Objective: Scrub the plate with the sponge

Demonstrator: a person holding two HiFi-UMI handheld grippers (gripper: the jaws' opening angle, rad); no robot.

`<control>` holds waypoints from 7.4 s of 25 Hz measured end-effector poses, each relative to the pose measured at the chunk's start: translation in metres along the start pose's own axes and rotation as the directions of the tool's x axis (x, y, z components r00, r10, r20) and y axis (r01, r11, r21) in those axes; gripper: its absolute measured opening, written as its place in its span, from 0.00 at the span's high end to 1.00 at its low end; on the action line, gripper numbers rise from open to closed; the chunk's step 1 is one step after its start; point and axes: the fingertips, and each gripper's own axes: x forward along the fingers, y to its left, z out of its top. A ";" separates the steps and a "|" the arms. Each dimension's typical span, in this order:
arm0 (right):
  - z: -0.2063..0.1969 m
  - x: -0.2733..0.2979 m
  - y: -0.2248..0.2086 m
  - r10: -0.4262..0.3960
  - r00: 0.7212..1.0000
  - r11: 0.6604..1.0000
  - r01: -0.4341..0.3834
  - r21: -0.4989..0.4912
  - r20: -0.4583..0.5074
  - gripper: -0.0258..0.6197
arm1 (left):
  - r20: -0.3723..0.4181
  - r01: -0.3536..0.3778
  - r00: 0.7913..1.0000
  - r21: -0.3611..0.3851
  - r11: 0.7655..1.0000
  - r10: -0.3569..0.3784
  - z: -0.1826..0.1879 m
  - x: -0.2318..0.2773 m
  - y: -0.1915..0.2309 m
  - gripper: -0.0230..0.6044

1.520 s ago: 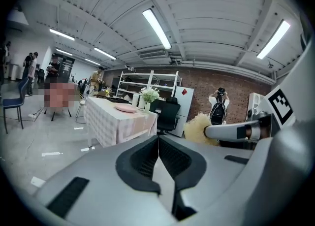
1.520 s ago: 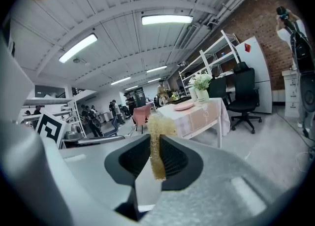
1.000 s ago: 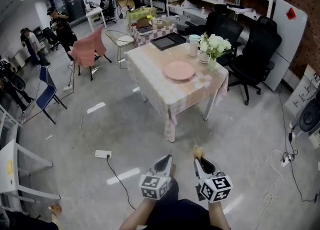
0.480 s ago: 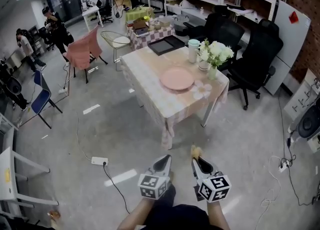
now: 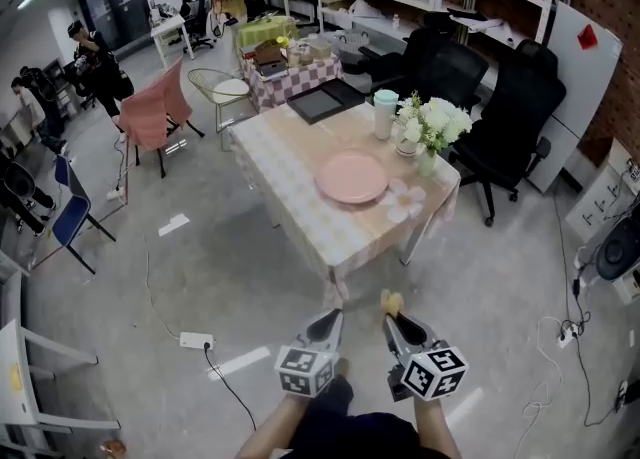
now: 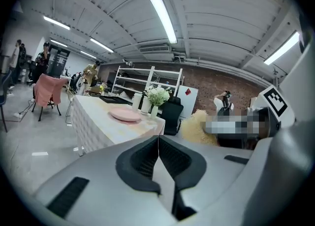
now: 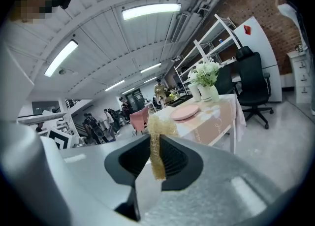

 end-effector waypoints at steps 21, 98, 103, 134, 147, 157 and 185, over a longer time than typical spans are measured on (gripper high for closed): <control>0.038 0.124 -0.038 -0.061 0.998 0.998 0.061 0.021 0.002 0.87 | -0.011 0.025 1.000 -0.044 0.999 -0.025 0.045 0.087 0.101 0.94; 0.129 0.334 -0.139 0.123 0.980 0.988 -0.136 -0.069 -0.158 0.87 | 0.028 -0.172 0.984 -0.073 0.982 0.175 0.128 0.262 0.224 0.94; 0.132 0.352 -0.147 0.154 0.971 0.981 -0.172 -0.085 -0.181 0.87 | 0.046 -0.206 0.977 -0.076 0.976 0.210 0.132 0.272 0.234 0.94; 0.143 0.408 -0.134 0.155 0.938 0.879 -0.274 -0.390 -0.309 0.87 | -0.011 -0.206 0.978 -0.052 0.977 0.206 0.137 0.294 0.268 0.94; 0.127 0.432 -0.140 0.182 0.885 0.803 -0.385 -0.454 -0.428 0.87 | -0.061 -0.204 0.978 -0.040 0.978 0.202 0.123 0.298 0.267 0.94; 0.138 0.454 -0.137 0.195 0.872 0.764 -0.422 -0.488 -0.449 0.87 | -0.078 -0.210 0.975 -0.040 0.977 0.207 0.120 0.302 0.271 0.94; 0.107 0.516 -0.152 0.152 0.851 0.718 -0.445 -0.535 -0.503 0.87 | -0.105 -0.237 0.967 -0.026 0.971 0.233 0.114 0.293 0.291 0.94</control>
